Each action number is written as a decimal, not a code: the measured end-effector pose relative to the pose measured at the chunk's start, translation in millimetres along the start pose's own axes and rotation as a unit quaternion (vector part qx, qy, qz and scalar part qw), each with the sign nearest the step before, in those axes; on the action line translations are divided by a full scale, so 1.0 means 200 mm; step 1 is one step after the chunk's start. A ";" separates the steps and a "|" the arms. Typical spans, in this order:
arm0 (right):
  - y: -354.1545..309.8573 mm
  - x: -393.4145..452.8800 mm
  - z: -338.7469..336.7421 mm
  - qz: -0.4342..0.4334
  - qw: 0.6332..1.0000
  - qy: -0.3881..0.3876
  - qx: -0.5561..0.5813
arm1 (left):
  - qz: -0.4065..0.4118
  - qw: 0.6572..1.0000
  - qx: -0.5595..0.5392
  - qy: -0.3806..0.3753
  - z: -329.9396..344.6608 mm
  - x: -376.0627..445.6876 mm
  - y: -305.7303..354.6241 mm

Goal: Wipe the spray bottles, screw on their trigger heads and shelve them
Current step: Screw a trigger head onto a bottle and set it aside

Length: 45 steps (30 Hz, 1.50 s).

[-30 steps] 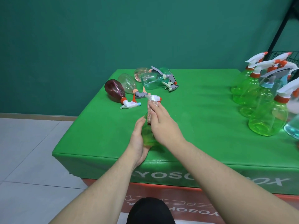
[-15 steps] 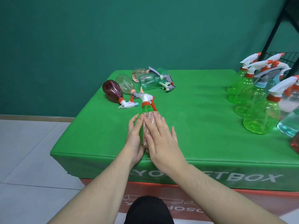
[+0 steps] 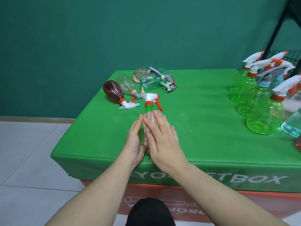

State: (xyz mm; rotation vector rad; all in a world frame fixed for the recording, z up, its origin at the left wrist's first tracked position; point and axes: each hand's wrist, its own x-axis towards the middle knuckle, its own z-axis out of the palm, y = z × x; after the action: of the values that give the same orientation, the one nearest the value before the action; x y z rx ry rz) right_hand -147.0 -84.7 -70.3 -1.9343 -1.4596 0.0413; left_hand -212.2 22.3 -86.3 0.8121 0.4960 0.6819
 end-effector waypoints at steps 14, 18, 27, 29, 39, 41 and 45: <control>0.03 0.31 -0.11 0.046 0.996 0.006 0.072 | 0.007 0.998 0.048 -0.039 0.05 -0.03 0.01; 0.03 0.34 -0.12 0.099 0.990 -0.019 0.103 | 0.004 0.998 0.055 -0.035 0.04 -0.02 0.00; 0.01 0.09 -0.06 0.003 0.998 -0.010 -0.062 | 0.026 0.997 0.075 0.012 0.04 0.01 -0.03; 0.01 0.03 -0.05 -0.013 0.997 -0.013 -0.070 | 0.024 0.995 0.086 0.031 0.04 0.01 -0.03; 0.06 -0.06 0.00 -0.070 0.995 0.011 -0.064 | 0.030 0.997 0.068 0.038 0.03 0.01 -0.02; 0.05 -0.05 0.00 -0.062 0.996 0.016 -0.064 | 0.024 0.997 0.065 0.025 0.03 0.01 -0.02; 0.03 0.01 0.00 -0.061 0.996 0.033 -0.050 | 0.001 0.999 0.053 0.006 0.05 -0.02 0.00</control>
State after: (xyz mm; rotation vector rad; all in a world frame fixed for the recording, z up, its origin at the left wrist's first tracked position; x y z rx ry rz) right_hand -142.4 -84.0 -73.5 -1.9016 -1.5594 -0.1525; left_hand -208.7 15.6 -80.2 0.9084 0.5457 0.6680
